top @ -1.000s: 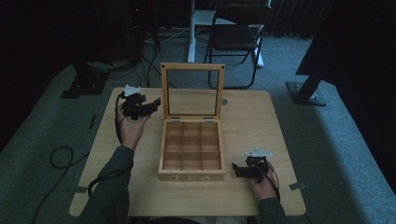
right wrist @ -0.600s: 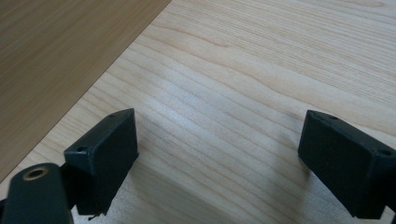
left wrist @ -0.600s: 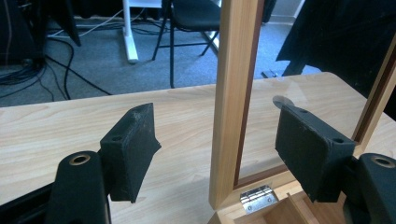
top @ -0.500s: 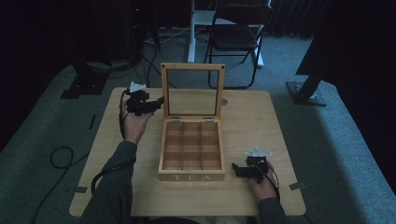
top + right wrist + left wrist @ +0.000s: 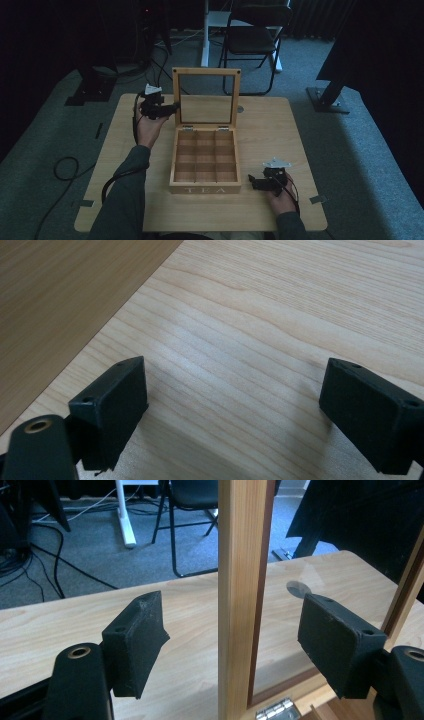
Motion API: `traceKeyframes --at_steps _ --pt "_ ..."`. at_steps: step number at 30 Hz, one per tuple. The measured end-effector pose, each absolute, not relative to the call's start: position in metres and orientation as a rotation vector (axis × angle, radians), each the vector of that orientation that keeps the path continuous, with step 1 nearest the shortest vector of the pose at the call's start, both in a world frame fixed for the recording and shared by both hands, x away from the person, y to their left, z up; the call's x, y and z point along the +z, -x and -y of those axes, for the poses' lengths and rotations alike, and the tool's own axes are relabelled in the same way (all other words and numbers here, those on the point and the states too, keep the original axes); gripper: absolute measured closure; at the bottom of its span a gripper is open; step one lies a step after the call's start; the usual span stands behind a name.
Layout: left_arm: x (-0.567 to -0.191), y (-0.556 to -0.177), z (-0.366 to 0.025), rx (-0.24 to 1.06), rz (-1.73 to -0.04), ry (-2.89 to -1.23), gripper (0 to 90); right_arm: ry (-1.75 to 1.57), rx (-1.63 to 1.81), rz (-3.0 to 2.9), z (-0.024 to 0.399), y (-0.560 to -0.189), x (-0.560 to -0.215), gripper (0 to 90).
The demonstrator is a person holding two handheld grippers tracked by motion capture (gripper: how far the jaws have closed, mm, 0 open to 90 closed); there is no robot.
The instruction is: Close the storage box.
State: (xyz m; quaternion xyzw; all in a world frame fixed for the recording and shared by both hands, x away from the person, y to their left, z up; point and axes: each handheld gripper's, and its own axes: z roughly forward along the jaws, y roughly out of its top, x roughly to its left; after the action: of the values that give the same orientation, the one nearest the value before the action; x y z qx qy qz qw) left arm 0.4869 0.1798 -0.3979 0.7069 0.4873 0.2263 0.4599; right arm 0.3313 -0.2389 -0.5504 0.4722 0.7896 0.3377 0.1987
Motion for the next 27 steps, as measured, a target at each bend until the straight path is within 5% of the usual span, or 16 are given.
traceKeyframes --at_steps 27 --pt "-0.381 -0.529 -0.147 0.526 -1.134 -1.778 34.2 -1.321 0.944 -2.209 0.239 -0.331 -0.550 11.5"
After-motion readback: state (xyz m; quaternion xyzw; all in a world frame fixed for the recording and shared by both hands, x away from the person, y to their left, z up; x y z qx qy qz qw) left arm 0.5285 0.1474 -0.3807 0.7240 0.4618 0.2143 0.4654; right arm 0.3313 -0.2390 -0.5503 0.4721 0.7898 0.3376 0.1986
